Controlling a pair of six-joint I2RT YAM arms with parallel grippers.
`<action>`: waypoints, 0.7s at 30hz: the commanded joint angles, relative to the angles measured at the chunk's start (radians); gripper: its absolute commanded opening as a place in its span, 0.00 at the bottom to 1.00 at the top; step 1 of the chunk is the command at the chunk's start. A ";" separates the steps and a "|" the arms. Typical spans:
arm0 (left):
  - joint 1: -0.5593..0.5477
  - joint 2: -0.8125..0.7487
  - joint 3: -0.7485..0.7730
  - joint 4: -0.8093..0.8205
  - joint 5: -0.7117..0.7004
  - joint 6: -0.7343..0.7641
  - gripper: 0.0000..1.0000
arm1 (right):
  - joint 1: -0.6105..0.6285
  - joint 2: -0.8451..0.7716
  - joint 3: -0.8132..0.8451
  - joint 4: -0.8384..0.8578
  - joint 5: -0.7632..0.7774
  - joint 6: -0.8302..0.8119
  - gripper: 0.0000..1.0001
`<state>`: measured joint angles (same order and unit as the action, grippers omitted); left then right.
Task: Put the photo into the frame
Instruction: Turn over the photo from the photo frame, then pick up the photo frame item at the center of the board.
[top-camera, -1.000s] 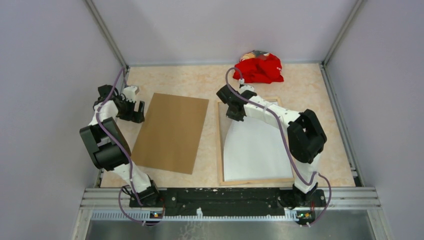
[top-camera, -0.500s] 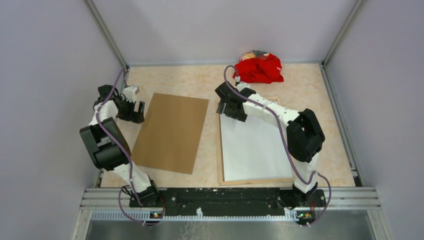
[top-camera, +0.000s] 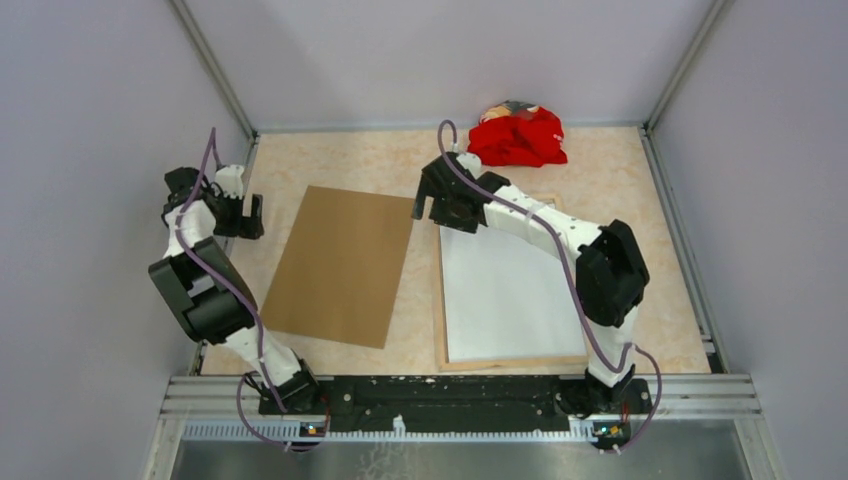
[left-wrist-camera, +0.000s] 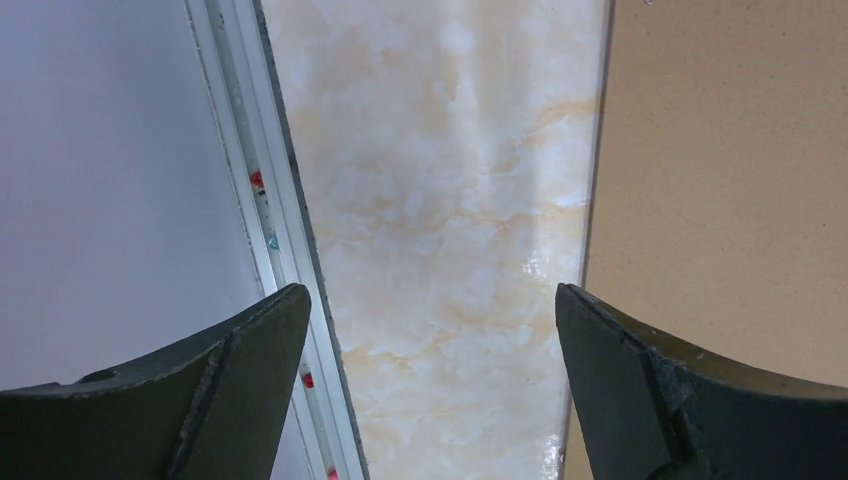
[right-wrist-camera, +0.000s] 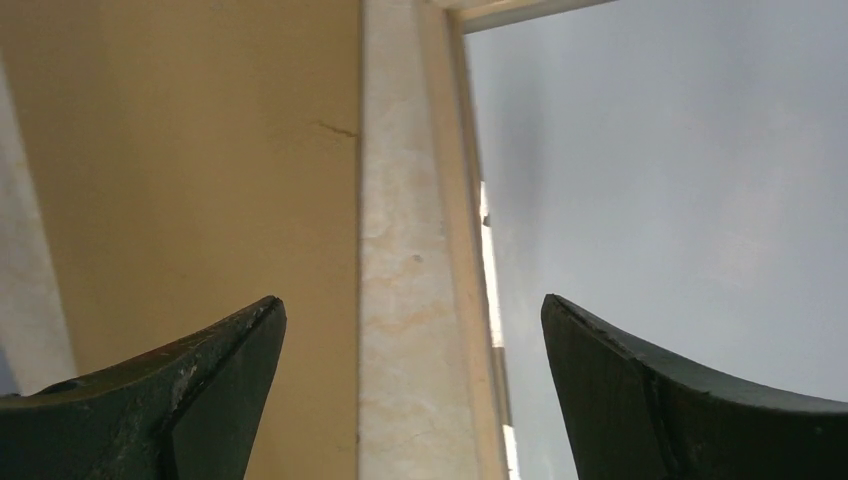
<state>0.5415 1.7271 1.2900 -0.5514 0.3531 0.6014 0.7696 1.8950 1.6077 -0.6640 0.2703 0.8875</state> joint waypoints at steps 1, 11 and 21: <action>0.029 0.020 0.049 -0.036 0.088 0.019 0.99 | 0.091 0.074 0.142 0.073 -0.083 -0.023 0.99; -0.028 0.060 -0.085 -0.003 0.079 0.041 0.63 | 0.152 0.238 0.135 0.158 -0.158 0.136 0.98; -0.118 0.131 -0.129 0.042 -0.033 -0.014 0.35 | 0.146 0.294 0.059 0.240 -0.201 0.186 0.94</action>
<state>0.4549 1.8362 1.1820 -0.5308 0.3565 0.6094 0.9180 2.1876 1.7100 -0.4995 0.0978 1.0317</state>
